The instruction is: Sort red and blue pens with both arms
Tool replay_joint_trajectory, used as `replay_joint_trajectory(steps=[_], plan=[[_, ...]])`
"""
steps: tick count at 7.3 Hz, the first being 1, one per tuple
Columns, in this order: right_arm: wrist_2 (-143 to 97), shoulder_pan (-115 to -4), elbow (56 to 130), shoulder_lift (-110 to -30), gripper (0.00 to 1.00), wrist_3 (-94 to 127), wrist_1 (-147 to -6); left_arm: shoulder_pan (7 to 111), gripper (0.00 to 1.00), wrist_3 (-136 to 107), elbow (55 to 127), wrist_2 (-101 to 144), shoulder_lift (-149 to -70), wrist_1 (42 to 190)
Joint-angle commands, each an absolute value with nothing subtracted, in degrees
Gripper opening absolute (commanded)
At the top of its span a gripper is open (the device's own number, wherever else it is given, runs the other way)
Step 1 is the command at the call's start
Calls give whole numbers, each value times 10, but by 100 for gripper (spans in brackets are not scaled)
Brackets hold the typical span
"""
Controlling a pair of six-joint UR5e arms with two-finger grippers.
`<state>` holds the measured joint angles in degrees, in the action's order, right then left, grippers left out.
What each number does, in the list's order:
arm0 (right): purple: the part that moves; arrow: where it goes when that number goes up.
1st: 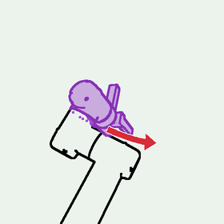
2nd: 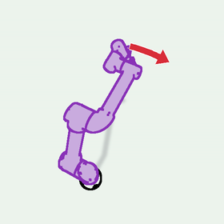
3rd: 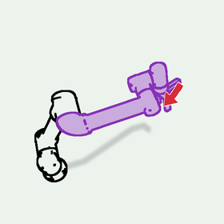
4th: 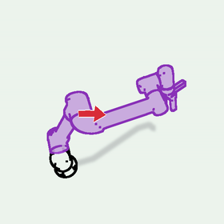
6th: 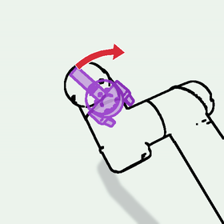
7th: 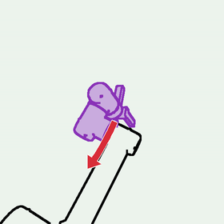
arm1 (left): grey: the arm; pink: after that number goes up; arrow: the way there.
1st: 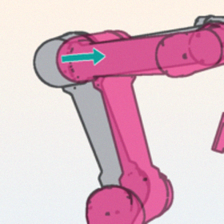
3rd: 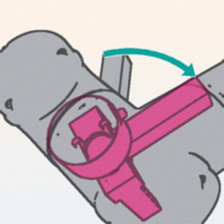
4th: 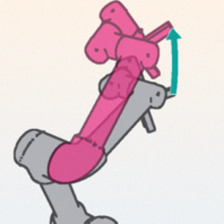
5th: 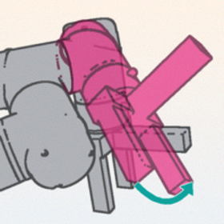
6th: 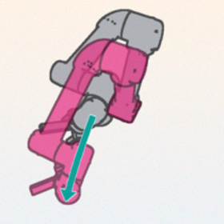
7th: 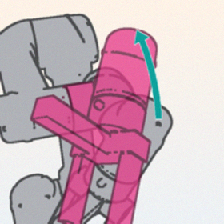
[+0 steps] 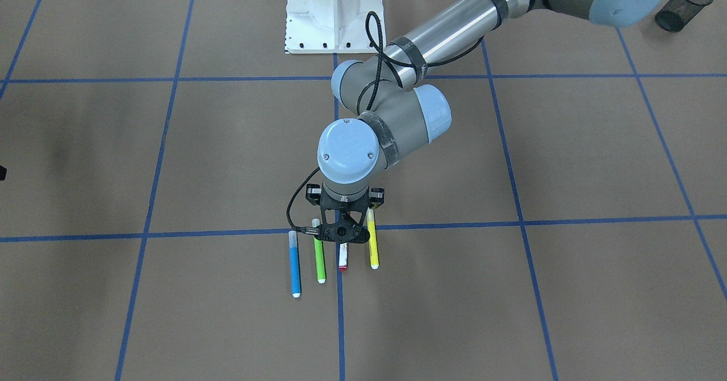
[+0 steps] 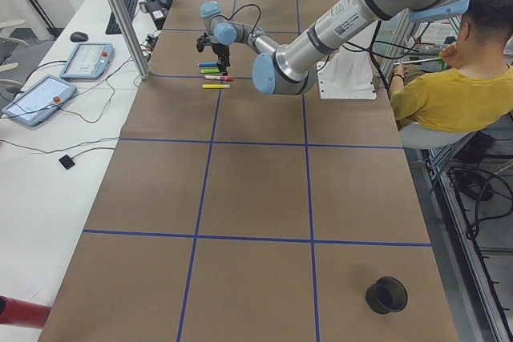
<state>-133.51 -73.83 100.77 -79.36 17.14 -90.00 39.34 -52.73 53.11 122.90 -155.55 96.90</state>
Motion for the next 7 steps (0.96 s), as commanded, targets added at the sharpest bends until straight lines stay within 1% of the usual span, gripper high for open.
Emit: replay_joint_trajectory(steps=[1, 3, 5, 7], plan=[[-1335, -738, 1005, -794, 99, 171, -900, 393, 53, -518, 511, 1229, -1557, 973], [-1335, -737, 1005, -794, 99, 171, -900, 392, 51, -519, 472, 1229, -1568, 1007], [-1335, -737, 1005, -795, 99, 171, -900, 385, 50, -524, 467, 1229, -1574, 1008], [-1334, -736, 1000, -795, 99, 171, -899, 379, 47, -525, 463, 1229, -1574, 1008]])
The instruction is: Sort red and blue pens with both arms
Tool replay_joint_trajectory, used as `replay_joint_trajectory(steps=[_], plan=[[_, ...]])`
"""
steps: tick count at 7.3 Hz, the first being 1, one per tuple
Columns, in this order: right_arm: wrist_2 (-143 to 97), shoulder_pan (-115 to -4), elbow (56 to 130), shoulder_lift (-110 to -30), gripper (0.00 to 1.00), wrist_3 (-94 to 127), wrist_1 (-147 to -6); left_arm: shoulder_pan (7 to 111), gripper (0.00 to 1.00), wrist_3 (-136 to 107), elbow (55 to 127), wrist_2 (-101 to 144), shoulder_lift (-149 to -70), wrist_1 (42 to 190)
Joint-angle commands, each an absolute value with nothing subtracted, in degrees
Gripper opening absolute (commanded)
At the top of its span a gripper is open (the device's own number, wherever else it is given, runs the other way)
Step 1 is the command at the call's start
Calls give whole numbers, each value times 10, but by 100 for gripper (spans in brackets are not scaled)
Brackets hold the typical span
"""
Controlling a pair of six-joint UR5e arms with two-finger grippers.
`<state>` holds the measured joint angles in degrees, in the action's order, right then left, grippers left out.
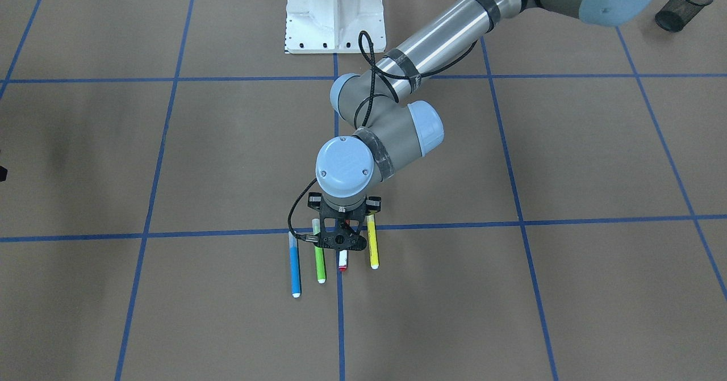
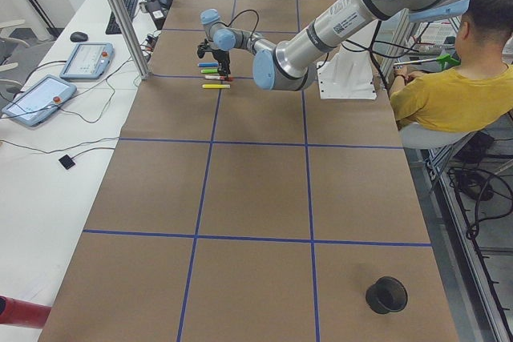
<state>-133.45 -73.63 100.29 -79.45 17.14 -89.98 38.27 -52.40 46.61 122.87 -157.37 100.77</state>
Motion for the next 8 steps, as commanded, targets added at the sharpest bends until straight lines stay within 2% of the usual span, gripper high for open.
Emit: replay_joint_trajectory(steps=[1, 8], plan=[[-1334, -736, 1000, -795, 99, 171, -900, 377, 46, -526, 462, 1229, -1574, 1008], [-1334, -736, 1000, -795, 99, 171, -900, 374, 41, -525, 455, 1229, -1573, 1009]])
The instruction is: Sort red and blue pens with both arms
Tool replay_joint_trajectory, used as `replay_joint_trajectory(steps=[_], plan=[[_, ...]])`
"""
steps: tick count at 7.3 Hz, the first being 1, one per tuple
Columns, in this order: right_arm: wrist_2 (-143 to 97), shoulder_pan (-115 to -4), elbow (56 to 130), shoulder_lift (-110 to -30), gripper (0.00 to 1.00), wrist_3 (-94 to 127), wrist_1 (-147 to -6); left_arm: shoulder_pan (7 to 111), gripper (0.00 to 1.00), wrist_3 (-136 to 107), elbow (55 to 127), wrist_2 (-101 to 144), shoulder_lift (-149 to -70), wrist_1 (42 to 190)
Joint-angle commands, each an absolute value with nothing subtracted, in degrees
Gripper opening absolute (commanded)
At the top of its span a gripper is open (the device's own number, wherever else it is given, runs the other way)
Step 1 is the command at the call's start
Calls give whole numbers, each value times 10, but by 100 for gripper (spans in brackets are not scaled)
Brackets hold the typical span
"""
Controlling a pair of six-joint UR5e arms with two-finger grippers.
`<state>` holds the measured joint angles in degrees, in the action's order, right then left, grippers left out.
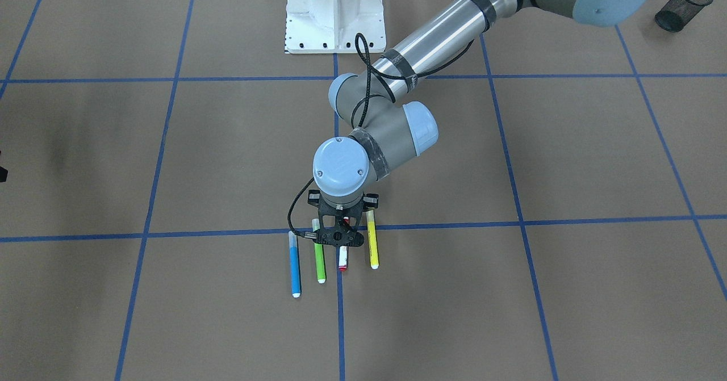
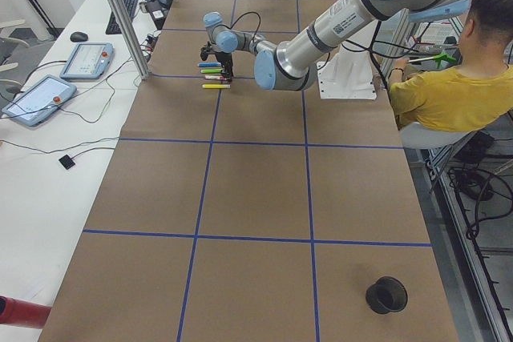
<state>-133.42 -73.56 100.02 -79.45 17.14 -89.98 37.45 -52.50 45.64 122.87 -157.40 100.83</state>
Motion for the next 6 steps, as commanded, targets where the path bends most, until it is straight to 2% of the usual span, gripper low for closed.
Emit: replay_joint_trajectory(steps=[1, 3, 5, 6], plan=[[-1334, -736, 1000, -795, 99, 171, -900, 374, 37, -526, 455, 1229, -1572, 1009], [-1334, -736, 1000, -795, 99, 171, -900, 374, 22, -525, 456, 1229, -1573, 1008], [-1334, -736, 1000, -795, 99, 171, -900, 375, 0, -527, 463, 1229, -1574, 1008], [-1334, -736, 1000, -795, 99, 171, -899, 376, 0, -533, 480, 1229, -1574, 1007]])
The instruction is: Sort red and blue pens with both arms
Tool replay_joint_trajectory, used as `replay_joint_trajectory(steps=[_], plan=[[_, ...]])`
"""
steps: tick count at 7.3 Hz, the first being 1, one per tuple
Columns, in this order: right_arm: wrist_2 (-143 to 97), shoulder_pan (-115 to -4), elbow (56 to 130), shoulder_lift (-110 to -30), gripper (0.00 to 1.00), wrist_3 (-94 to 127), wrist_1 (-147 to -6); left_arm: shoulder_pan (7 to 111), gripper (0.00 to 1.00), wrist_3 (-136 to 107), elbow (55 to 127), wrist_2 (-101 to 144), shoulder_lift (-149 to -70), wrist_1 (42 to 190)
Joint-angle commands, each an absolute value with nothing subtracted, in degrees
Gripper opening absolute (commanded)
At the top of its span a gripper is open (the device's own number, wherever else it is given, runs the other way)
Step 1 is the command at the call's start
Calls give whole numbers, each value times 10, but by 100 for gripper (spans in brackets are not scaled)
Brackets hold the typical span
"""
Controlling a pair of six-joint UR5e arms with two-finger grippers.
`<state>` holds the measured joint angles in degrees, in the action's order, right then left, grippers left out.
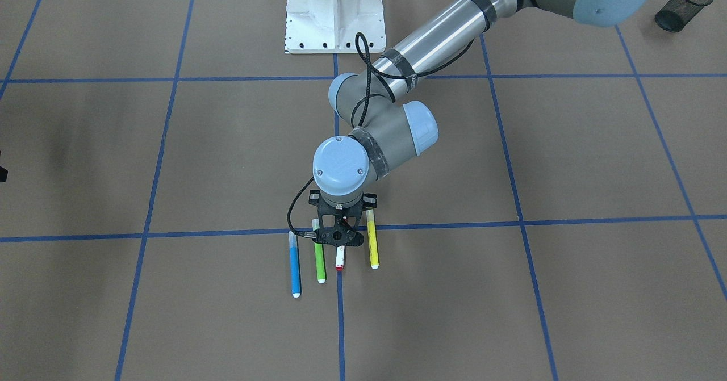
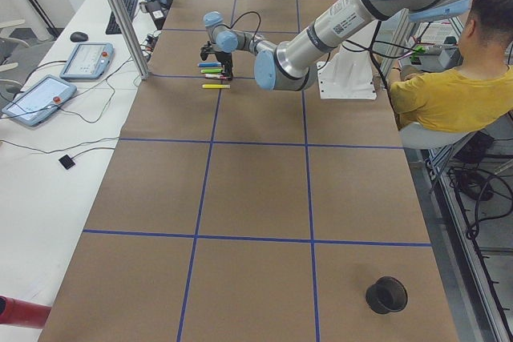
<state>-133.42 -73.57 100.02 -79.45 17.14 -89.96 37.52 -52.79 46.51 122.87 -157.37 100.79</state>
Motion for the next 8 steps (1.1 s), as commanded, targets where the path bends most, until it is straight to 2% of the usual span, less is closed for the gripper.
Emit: replay_joint_trajectory(steps=[1, 2, 5, 8], plan=[[-1334, -736, 1001, -795, 99, 171, -899, 378, 0, -541, 506, 1231, -1573, 999], [-1335, -736, 1001, -795, 99, 171, -899, 378, 0, -541, 531, 1233, -1572, 975], [-1335, -736, 1001, -796, 99, 171, -899, 383, 0, -531, 701, 1234, -1530, 830], [-1335, -736, 1002, -800, 99, 171, -895, 409, 0, -400, 976, 1234, -1381, 642]])
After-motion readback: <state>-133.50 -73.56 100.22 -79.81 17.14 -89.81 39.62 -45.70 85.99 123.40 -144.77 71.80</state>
